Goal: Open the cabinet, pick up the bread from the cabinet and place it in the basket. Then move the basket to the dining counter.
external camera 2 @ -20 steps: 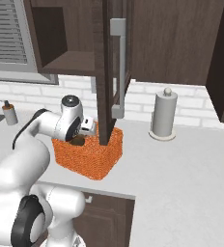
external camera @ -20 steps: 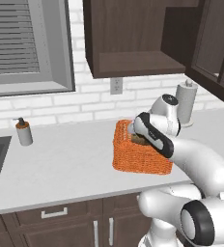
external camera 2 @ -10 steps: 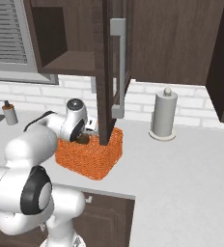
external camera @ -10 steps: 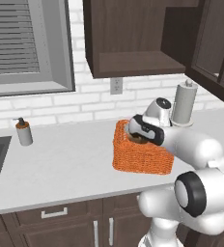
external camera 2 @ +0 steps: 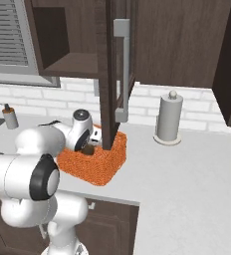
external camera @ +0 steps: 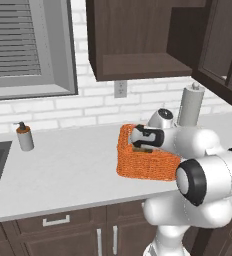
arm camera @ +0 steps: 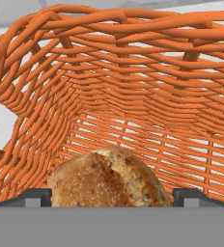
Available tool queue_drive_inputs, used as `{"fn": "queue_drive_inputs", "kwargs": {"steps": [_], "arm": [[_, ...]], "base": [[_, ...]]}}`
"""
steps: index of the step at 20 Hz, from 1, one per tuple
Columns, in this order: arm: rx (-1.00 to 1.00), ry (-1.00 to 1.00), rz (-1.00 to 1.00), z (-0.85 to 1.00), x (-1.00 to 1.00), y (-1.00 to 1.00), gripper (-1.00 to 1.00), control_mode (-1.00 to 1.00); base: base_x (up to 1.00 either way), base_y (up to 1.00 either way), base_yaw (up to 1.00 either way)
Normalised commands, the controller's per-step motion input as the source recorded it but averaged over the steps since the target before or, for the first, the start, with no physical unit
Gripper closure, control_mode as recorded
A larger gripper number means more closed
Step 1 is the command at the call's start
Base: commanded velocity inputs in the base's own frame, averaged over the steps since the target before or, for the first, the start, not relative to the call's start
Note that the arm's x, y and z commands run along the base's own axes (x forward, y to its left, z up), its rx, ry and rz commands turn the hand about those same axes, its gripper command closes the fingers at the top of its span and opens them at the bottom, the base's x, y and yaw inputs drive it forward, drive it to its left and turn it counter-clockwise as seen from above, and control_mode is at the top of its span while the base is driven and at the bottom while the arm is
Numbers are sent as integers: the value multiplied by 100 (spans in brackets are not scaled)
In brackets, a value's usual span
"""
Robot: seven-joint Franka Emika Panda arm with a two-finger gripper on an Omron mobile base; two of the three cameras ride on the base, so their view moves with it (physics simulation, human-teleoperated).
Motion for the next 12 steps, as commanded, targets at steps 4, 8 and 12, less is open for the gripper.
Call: {"fn": "queue_drive_inputs", "kwargs": {"steps": [4,8,12], "arm": [[0,0,0,-9,15,0,-100,-100],[0,0,0,0,9,-1,-100,-100],[0,0,0,10,-18,-8,-100,-100]], "base": [[0,0,0],[0,0,0],[0,0,0]]}}
